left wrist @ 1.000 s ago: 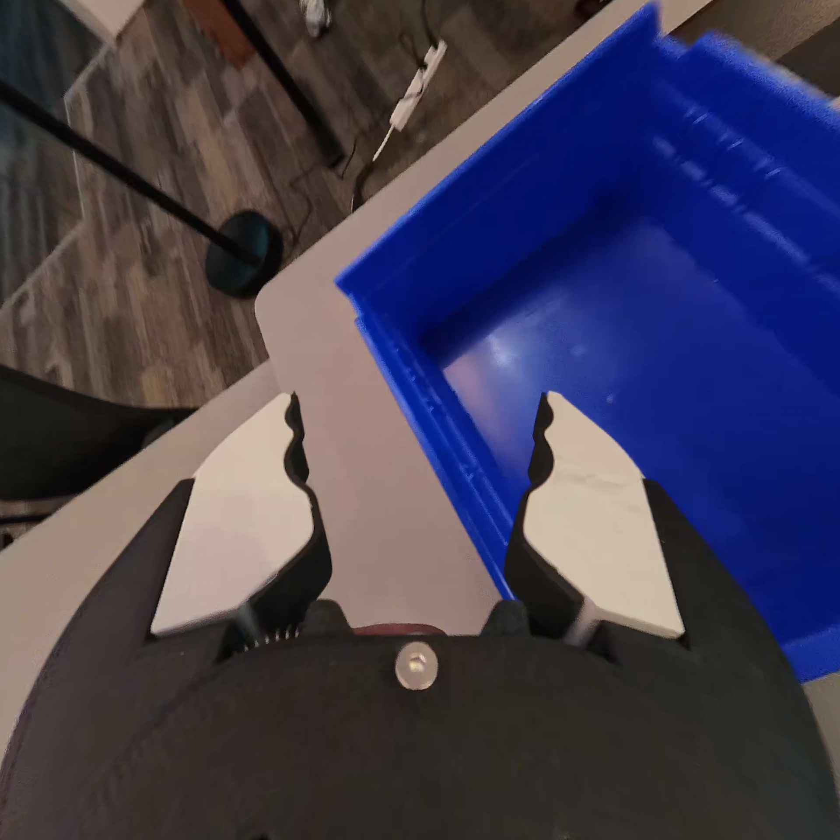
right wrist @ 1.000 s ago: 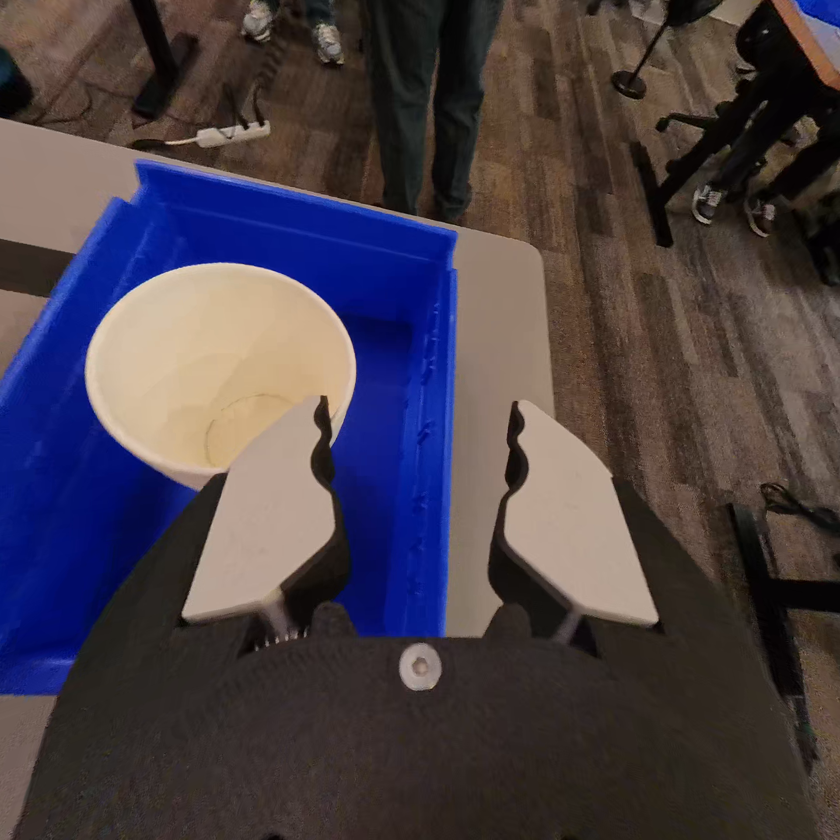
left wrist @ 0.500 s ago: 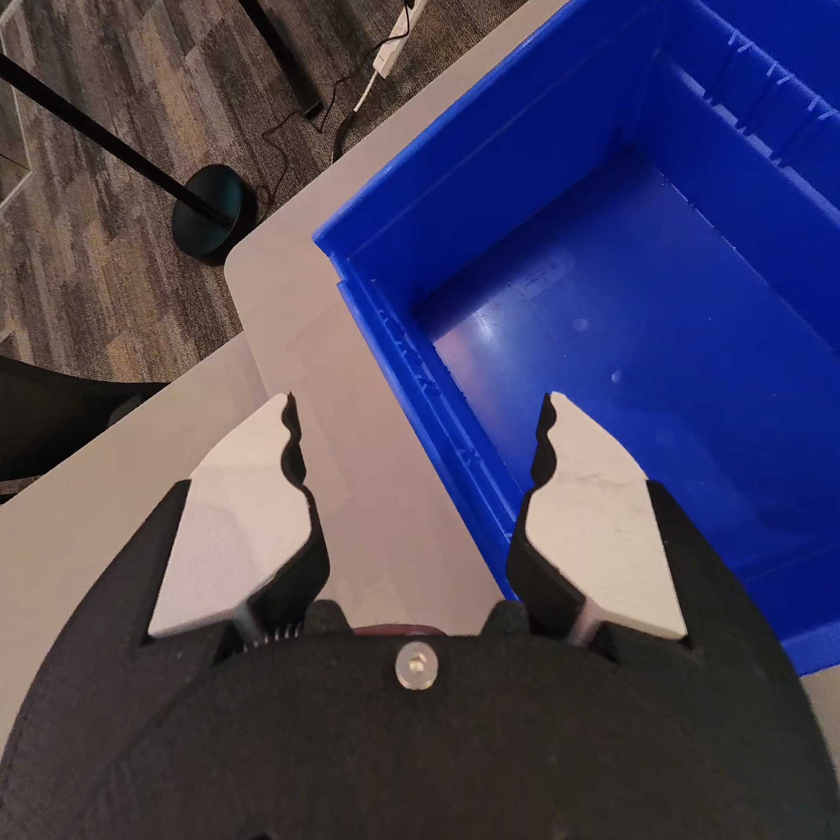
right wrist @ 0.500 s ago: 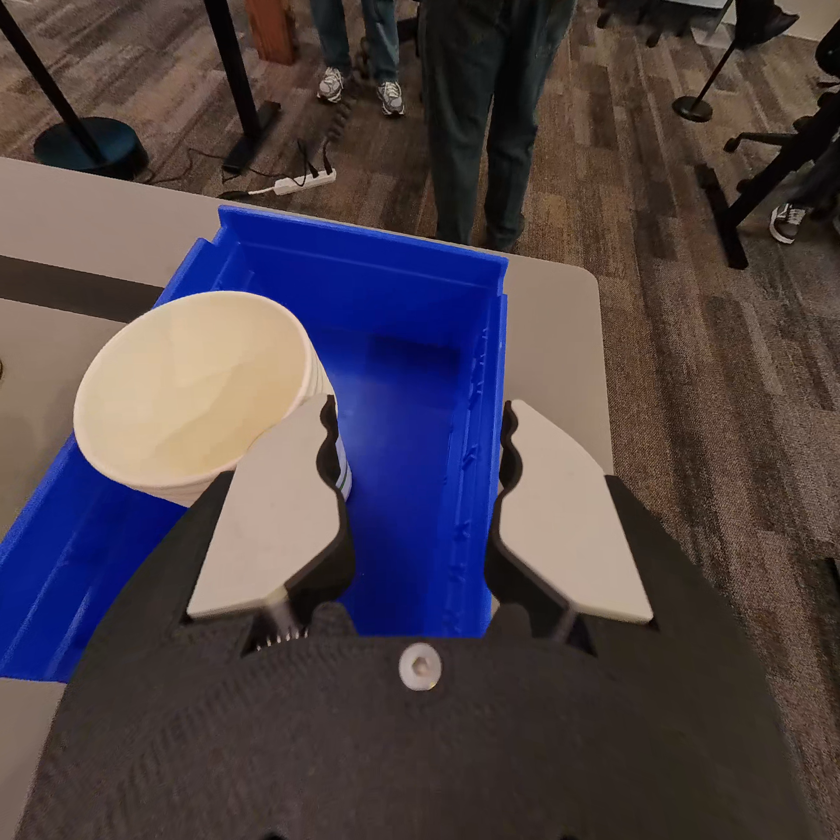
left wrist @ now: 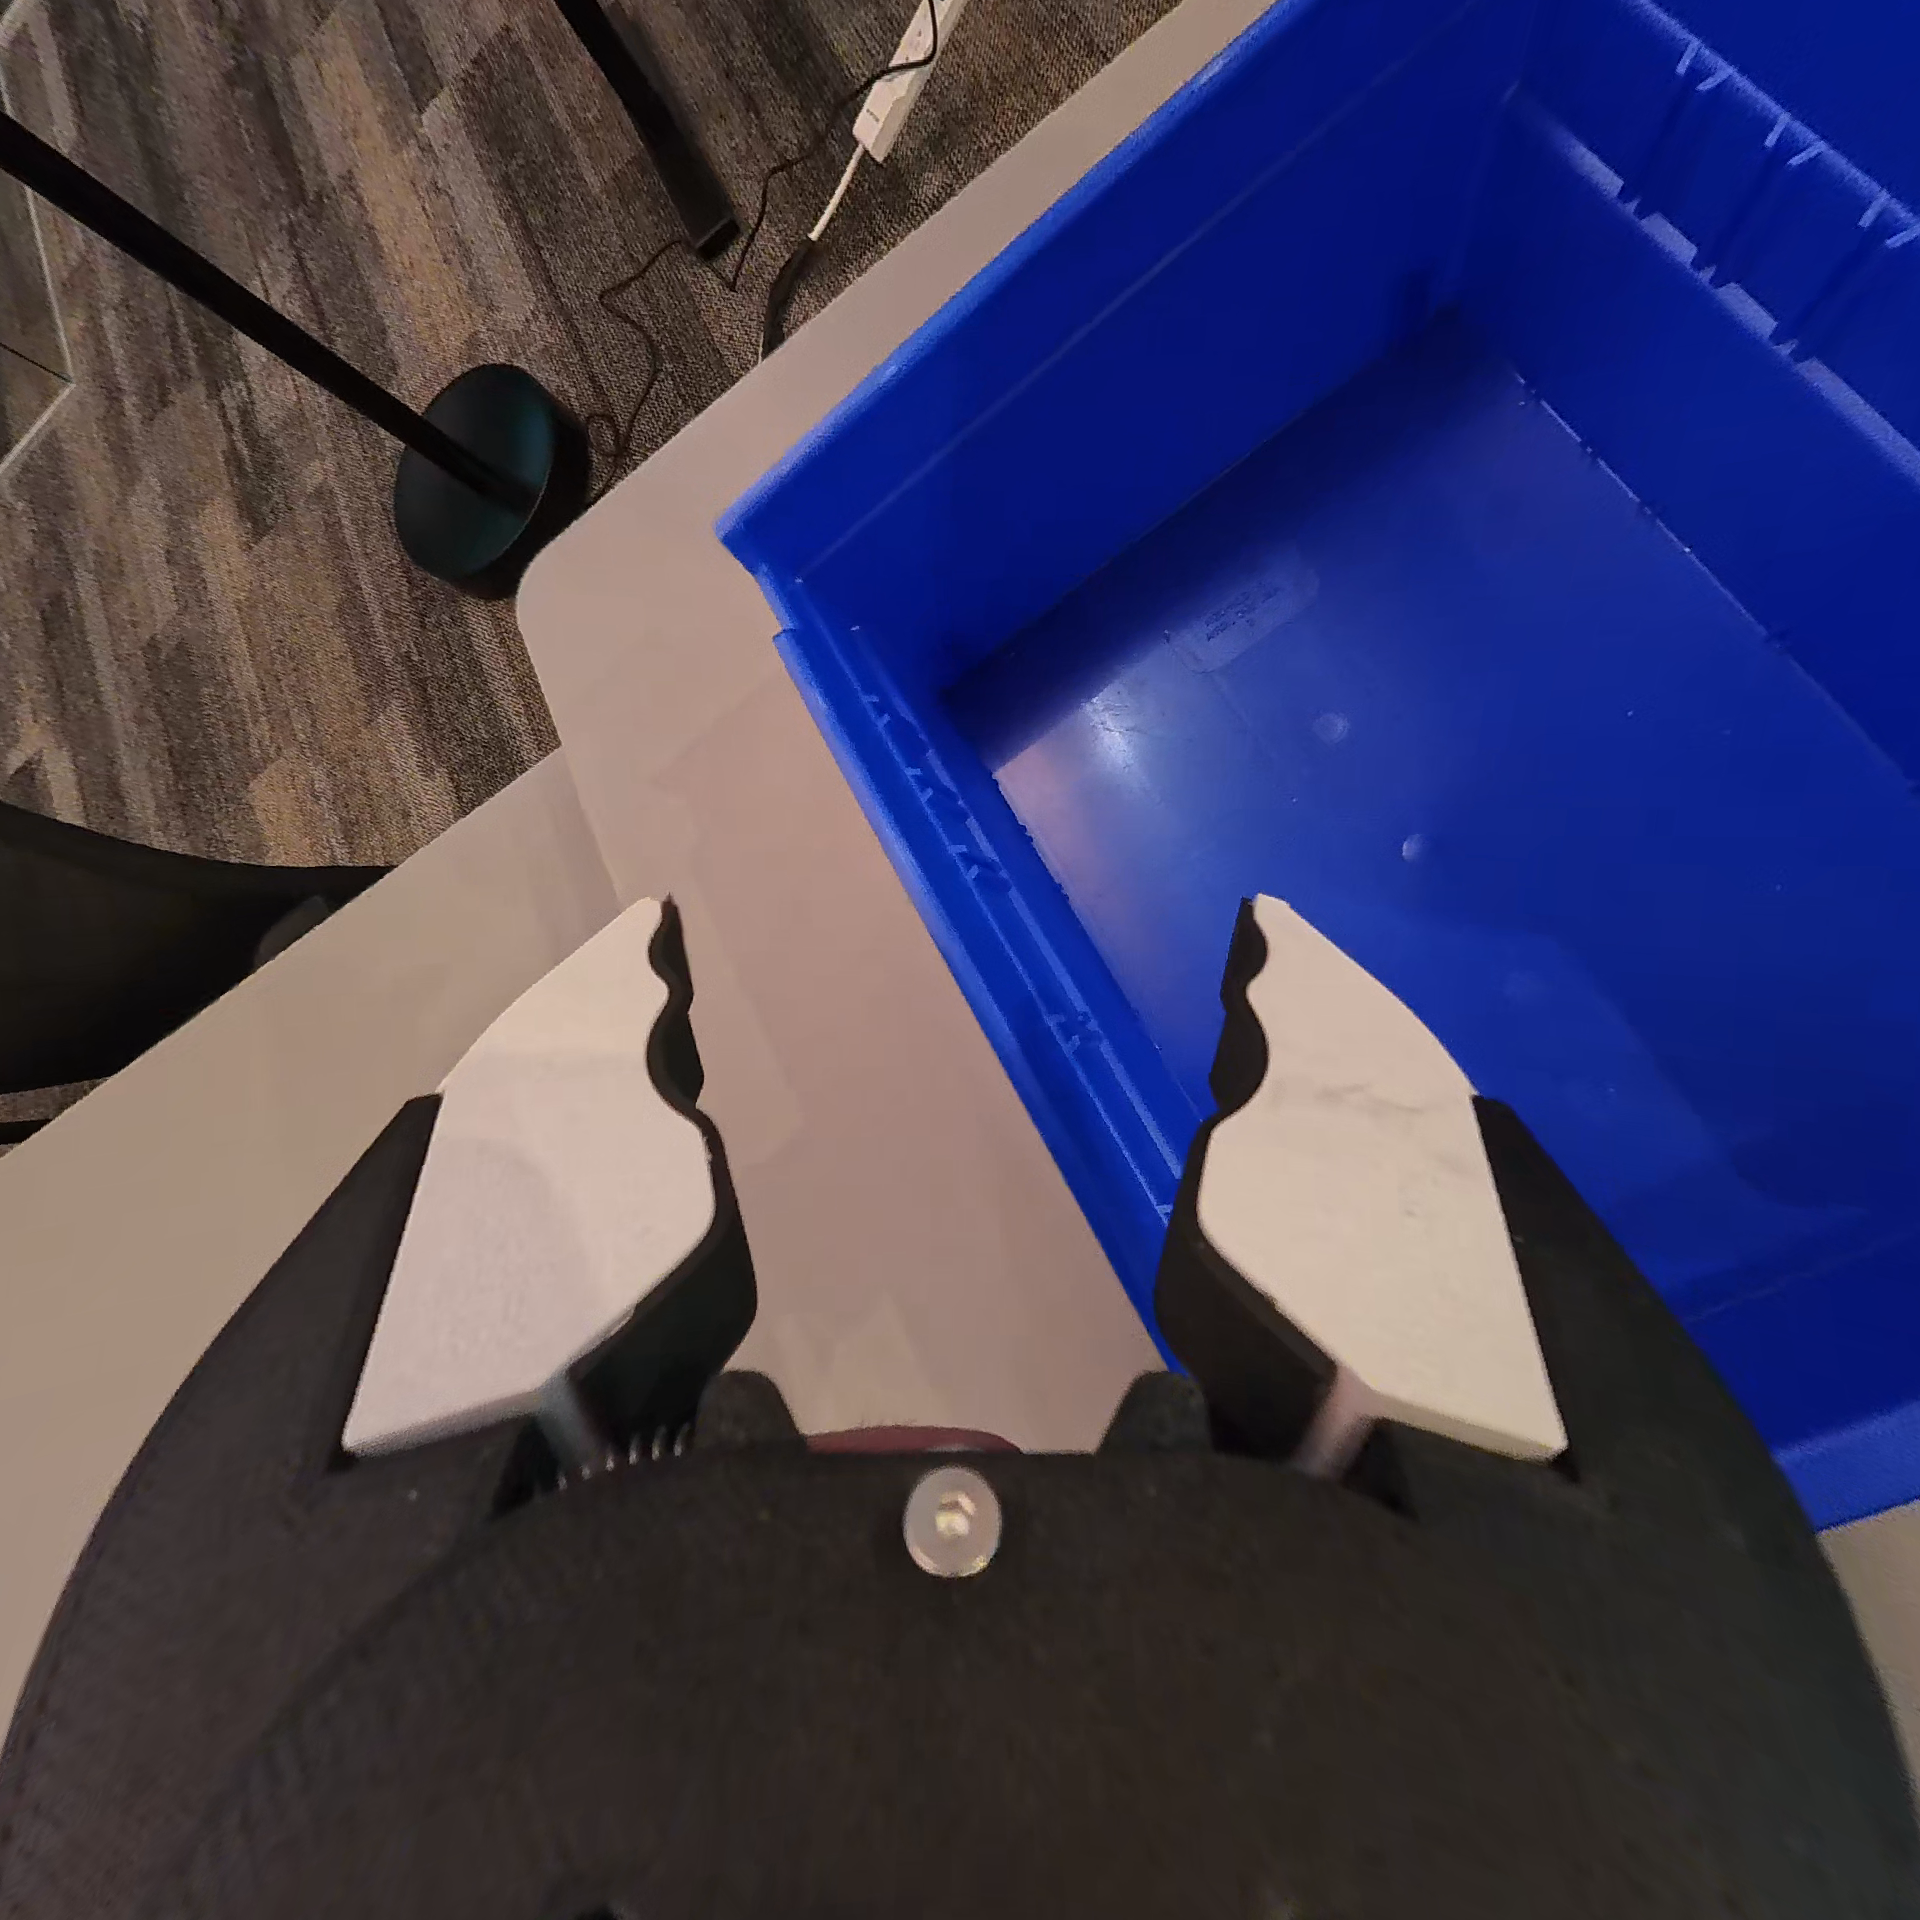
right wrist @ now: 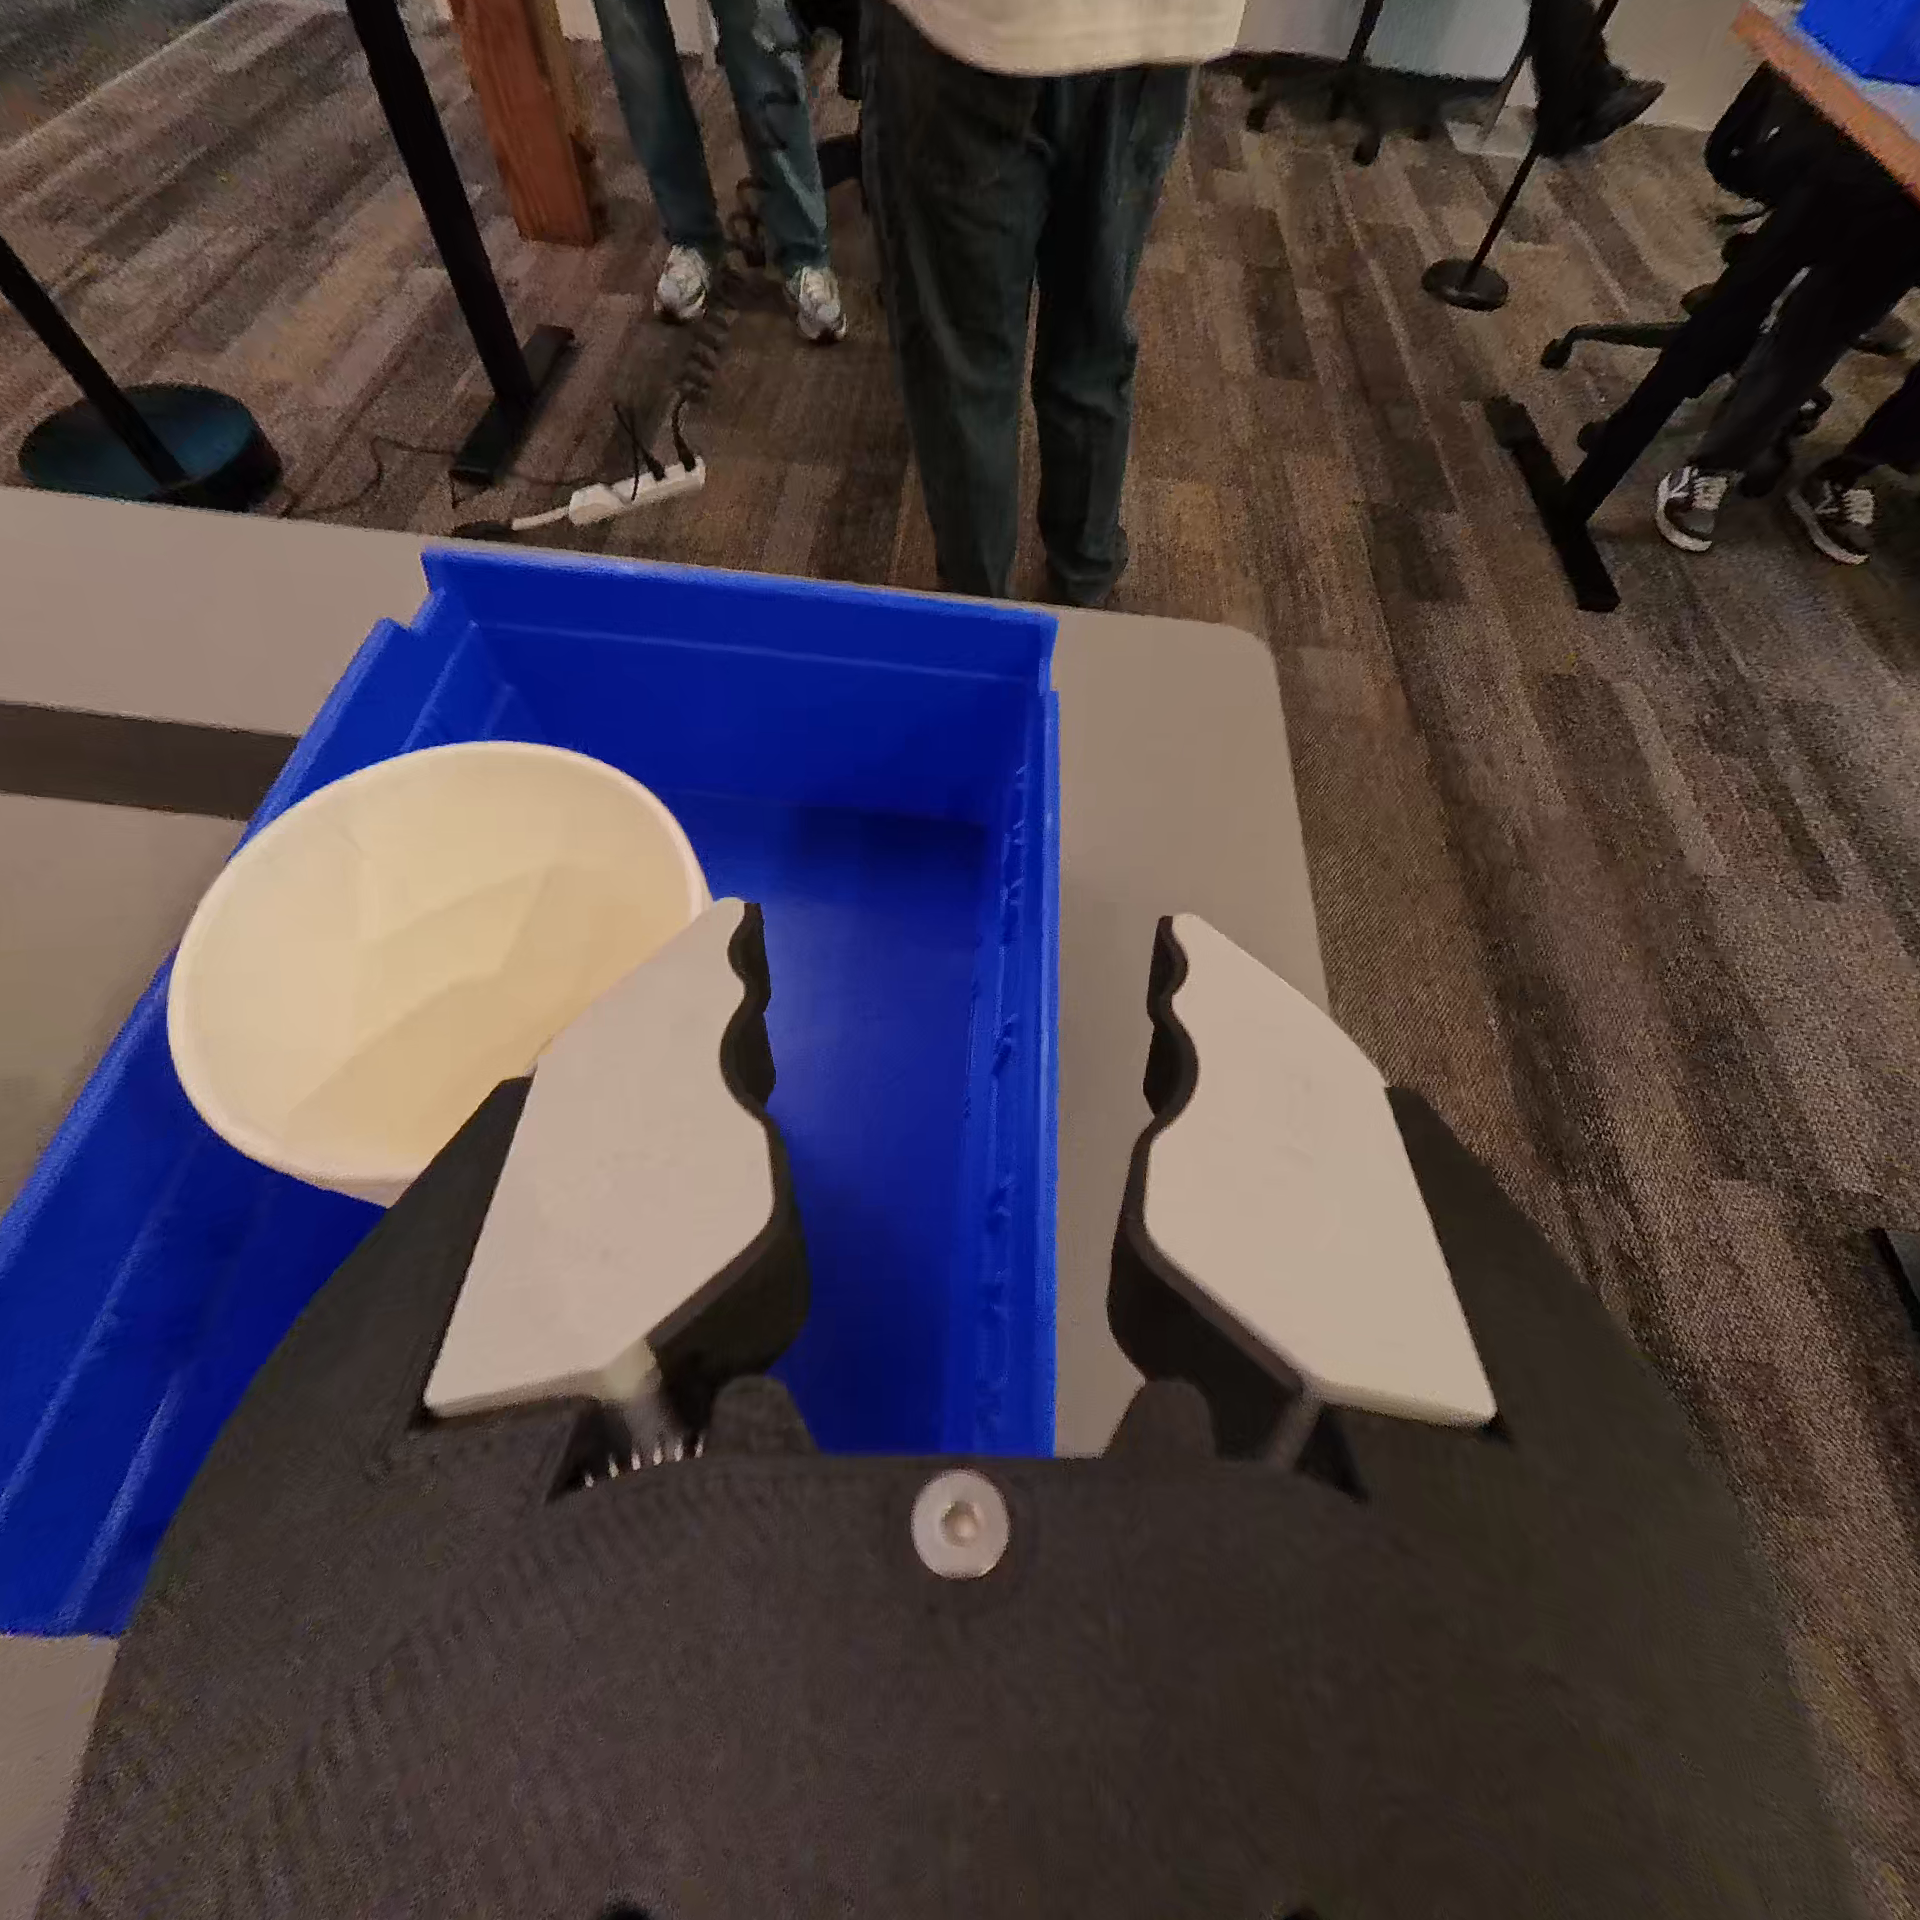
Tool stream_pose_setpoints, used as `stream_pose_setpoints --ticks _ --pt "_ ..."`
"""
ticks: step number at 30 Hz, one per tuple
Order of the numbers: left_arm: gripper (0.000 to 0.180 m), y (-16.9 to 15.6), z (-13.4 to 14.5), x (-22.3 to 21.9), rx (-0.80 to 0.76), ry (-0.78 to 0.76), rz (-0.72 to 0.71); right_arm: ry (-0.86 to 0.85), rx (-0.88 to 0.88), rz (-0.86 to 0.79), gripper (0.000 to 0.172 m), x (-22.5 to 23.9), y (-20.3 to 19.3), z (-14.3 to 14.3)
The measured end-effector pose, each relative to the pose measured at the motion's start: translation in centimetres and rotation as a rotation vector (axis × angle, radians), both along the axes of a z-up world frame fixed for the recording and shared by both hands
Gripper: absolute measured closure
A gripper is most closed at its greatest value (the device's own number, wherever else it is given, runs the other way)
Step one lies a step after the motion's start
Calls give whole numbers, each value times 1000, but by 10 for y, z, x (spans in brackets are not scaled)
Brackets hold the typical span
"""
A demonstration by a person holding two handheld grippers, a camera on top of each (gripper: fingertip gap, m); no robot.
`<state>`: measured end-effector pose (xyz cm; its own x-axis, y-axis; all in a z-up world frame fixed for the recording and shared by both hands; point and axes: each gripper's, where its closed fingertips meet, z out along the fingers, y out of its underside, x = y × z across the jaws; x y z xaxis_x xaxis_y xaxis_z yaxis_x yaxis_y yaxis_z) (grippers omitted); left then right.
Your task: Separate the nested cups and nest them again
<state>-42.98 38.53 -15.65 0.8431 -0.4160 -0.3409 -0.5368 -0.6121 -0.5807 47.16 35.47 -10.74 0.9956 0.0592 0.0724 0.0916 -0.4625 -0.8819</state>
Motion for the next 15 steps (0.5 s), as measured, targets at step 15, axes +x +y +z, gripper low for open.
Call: stream_pose_setpoints --ticks 15 --pt "96 -24 -22 2 -190 -87 -20 -45 -499 82 115 23 -32 -87"
